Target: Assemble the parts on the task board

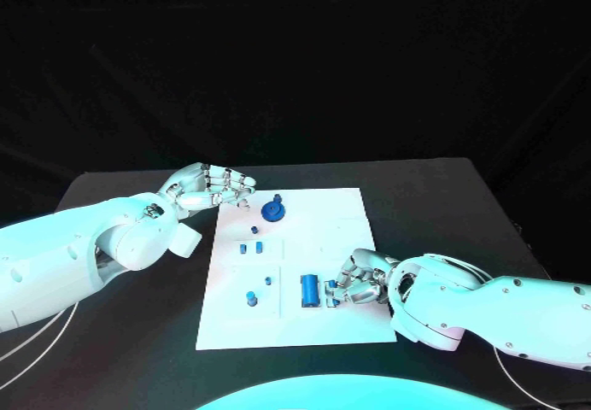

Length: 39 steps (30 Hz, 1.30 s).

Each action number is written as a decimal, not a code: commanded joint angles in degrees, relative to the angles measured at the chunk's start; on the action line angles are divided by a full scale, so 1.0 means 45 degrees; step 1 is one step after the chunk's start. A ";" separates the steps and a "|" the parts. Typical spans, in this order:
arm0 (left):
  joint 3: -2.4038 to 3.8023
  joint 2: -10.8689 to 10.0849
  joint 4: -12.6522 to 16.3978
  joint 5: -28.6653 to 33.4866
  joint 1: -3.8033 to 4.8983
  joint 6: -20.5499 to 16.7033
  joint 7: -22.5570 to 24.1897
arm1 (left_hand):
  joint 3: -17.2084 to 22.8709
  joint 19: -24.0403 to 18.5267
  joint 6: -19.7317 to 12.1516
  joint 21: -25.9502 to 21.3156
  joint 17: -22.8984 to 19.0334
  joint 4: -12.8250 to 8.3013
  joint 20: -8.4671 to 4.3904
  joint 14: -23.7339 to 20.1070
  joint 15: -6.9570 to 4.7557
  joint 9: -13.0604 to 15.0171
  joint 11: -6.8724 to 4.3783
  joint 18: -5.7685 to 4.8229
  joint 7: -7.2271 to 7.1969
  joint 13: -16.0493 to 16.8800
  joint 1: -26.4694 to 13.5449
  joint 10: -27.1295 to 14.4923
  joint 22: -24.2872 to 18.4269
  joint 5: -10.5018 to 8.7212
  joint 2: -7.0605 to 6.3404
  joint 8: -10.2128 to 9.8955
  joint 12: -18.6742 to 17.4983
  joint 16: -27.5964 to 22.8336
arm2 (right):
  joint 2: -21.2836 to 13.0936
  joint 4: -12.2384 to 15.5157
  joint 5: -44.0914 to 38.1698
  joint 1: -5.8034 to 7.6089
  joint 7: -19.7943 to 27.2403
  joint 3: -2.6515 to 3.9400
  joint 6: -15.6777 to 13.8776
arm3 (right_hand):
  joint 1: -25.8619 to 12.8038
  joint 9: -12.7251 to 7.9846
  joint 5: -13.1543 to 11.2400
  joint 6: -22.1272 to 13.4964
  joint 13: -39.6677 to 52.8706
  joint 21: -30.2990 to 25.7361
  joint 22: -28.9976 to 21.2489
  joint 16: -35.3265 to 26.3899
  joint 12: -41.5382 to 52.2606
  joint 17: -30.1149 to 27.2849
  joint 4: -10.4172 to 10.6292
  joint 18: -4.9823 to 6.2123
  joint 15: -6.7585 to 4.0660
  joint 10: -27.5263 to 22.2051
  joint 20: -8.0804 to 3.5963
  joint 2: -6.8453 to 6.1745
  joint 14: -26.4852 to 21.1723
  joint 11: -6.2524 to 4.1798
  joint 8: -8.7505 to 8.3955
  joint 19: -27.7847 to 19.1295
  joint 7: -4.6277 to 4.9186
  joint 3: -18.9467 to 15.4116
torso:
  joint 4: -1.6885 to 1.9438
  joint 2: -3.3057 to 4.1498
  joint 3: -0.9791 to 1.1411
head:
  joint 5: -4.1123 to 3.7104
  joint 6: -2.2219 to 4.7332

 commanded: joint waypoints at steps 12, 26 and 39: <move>0.0009 -0.0003 0.0037 0.0056 0.0007 0.0232 0.0031 | -0.0072 0.0121 -0.0118 -0.0111 -0.0002 -0.0010 0.0019 -0.0019 0.0088 -0.0020 0.0014 0.0147 0.0074 -0.0015 -0.0068 -0.0116 -0.0036 0.0072 0.0083 0.0007 0.0056 -0.0068 | 0.0044 0.0066 0.0073 -0.0029 0.0092 -0.0006 0.0201 | -0.0932 0.0046 0.0067 0.0097 0.1964 0.0001 0.2514 0.0064 0.0016 0.2734 0.0099 -0.0159 -0.0053 0.0648 -0.0065 -0.0246 0.1184 -0.0011 -0.0128 0.0463 0.0016 -0.1081 | -0.0005 -0.0005 -0.0005 | 0.0024 -0.0044; 0.0009 -0.0009 0.0029 0.0056 0.0007 0.0239 0.0013 | -0.0074 0.0126 -0.0120 -0.0123 -0.0001 0.0004 0.0020 -0.0020 0.0091 -0.0022 0.0017 0.0146 0.0077 -0.0016 -0.0086 -0.0120 -0.0042 0.0071 0.0089 0.0007 0.0060 -0.0070 | -0.0086 0.0160 0.0012 -0.0045 0.0118 -0.0006 0.0147 | -0.1384 0.0080 -0.0140 0.0123 0.1966 -0.0002 0.2513 0.0066 -0.0004 0.2742 0.0117 -0.0157 -0.0075 0.0648 -0.0082 -0.0136 0.1186 -0.0038 -0.0164 0.0462 -0.0015 -0.1650 | -0.0006 -0.0007 -0.0001 | 0.0043 -0.0061; 0.0009 0.0006 0.0019 0.0056 0.0007 0.0213 0.0043 | -0.0073 0.0129 -0.0122 -0.0130 -0.0001 0.0011 0.0021 -0.0021 0.0092 -0.0023 0.0018 0.0145 0.0078 -0.0017 -0.0093 -0.0122 -0.0046 0.0072 0.0095 0.0007 0.0062 -0.0071 | -0.0190 -0.0085 -0.0505 -0.0047 0.0145 -0.0006 0.0269 | 0.1236 0.0082 -0.2159 0.0155 0.1988 -0.0070 0.2496 0.0055 -0.0024 0.2719 -0.1040 -0.0145 -0.0105 0.0649 -0.0101 0.0097 0.1181 -0.0077 -0.0335 0.0437 -0.0052 -0.1087 | -0.0012 -0.0015 -0.0005 | 0.0025 -0.0040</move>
